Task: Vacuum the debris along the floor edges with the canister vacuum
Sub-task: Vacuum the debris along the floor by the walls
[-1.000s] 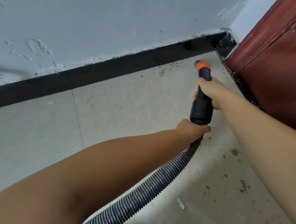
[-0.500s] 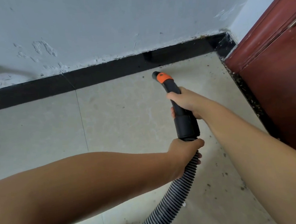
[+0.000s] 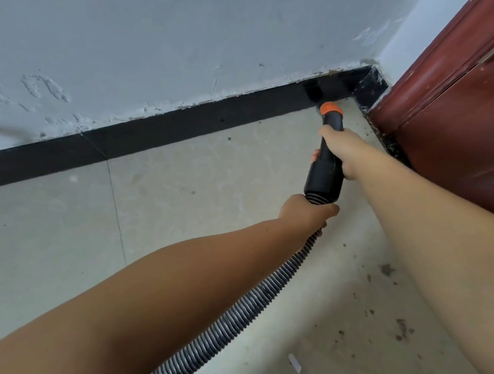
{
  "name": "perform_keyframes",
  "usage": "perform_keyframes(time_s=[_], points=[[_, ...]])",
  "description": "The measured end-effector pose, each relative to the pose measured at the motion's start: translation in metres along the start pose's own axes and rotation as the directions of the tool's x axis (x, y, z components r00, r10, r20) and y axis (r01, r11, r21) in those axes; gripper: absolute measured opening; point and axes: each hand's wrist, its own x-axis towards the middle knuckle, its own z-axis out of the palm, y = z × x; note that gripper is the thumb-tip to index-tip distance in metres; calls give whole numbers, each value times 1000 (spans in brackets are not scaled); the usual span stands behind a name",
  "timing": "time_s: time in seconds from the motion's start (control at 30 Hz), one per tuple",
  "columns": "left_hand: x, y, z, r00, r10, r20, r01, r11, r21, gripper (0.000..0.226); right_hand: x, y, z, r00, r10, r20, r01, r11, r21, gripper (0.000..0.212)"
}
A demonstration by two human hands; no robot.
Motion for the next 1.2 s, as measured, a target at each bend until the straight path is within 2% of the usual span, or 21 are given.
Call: perform_keyframes(time_s=[0.13,0.43,0.67,0.77,0.93,1.1,1.2], points=[[0,-7,7,999,-29,-16,29,999,-46,31,-2,3,1,999,0,35,1,999,-43,19],[-33,-50,-11,991,-104,-86,97,991,-92,31,-37,36,38,966,5,260,-2,1000,-10,9],[-58,-63,-25,981,-133,-141,114,984,-141,19,-62,41,67,935,14,355,40,989,-143,9],[-57,-56,-21,988,-117,-103,107,989,-105,24,-61,39,53,963,3,271,25,995,-98,8],[-52,-49,9,988,-137,74,137,991,12,31,-51,54,-5,997,12,70,-10,1000,-27,15],[-45,-46,44,971,-156,180,134,983,128,27,-43,70,-60,992,65,-108,-62,998,31,22],[-36,-40,52,965,-163,207,129,977,169,29,-35,71,-77,985,80,-155,-68,994,83,19]])
